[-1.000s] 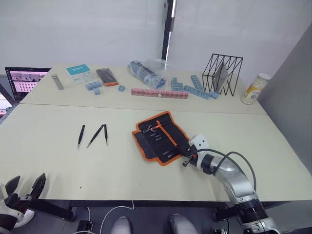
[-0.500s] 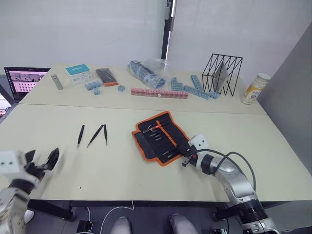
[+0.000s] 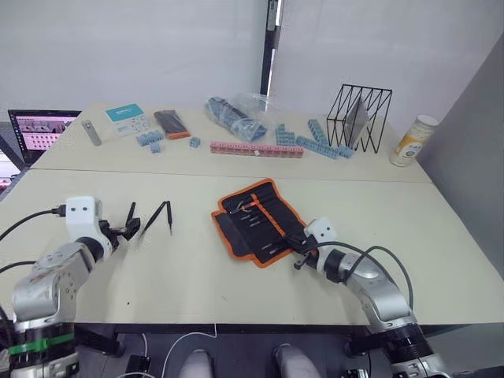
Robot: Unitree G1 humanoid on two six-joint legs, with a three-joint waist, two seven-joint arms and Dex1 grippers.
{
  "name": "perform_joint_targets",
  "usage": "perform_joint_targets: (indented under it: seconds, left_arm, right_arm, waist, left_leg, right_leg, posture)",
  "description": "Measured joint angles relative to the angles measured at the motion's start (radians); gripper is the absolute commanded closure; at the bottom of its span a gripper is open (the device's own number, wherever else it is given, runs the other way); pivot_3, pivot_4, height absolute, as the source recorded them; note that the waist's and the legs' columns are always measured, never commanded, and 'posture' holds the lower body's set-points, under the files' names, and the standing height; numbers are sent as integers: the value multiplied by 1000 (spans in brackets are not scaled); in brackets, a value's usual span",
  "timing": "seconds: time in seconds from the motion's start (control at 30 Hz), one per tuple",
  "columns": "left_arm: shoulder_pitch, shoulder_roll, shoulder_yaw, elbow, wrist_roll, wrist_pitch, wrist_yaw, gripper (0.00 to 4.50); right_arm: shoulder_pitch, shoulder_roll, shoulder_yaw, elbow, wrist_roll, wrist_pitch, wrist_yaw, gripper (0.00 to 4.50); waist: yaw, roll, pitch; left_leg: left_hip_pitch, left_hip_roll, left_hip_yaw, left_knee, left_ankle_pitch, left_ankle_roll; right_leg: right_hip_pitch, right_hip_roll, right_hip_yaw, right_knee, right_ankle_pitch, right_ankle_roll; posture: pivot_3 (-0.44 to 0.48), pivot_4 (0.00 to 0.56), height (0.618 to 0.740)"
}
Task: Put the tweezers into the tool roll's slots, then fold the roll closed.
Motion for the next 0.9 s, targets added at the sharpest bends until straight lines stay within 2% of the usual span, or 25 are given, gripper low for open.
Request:
perform_joint_targets:
  seconds: [0.03, 0.2, 0.7, 0.8, 0.9]
  left_arm:
    - [-25, -15, -4, 6, 3, 18, 17, 49]
    - [-49, -44, -40, 29, 20, 59, 54, 1543]
    - [-56, -45, -41, 56, 70, 63, 87, 1543]
    - [-56, -48, -41, 49, 71, 76, 93, 2247]
    - [-53, -48, -40, 47, 72, 78, 91, 3339]
  right_arm:
    - [1, 0, -1, -1, 0, 0, -1, 4500]
    - [4, 0, 2, -10, 0, 2, 0, 4500]
    - [10, -4, 5, -18, 0, 3, -14, 4500]
    - [10, -4, 5, -18, 0, 3, -14, 4500]
    - [10, -9, 5, -18, -1, 3, -14, 4500]
  waist:
    - [0, 0, 0]
    - [-1, 0, 0]
    - [0, 0, 0]
    - [0, 0, 0]
    - [1, 0, 0]
  left_leg:
    - [0, 0, 0, 0, 0, 0]
    - [0, 0, 0, -1, 0, 0]
    - [0, -1, -1, 0, 0, 0]
    - [0, -1, -1, 0, 0, 0]
    - [0, -1, -1, 0, 0, 0]
  right_leg:
    - [0, 0, 0, 0, 0, 0]
    - [0, 0, 0, 0, 2, 3]
    - [0, 0, 0, 0, 3, 3]
    - [0, 0, 0, 0, 3, 3]
    - [0, 0, 1, 0, 3, 3]
  posture:
    - [0, 150, 740]
    - [0, 150, 740]
    - [0, 150, 740]
    - [0, 150, 740]
    - [0, 150, 740]
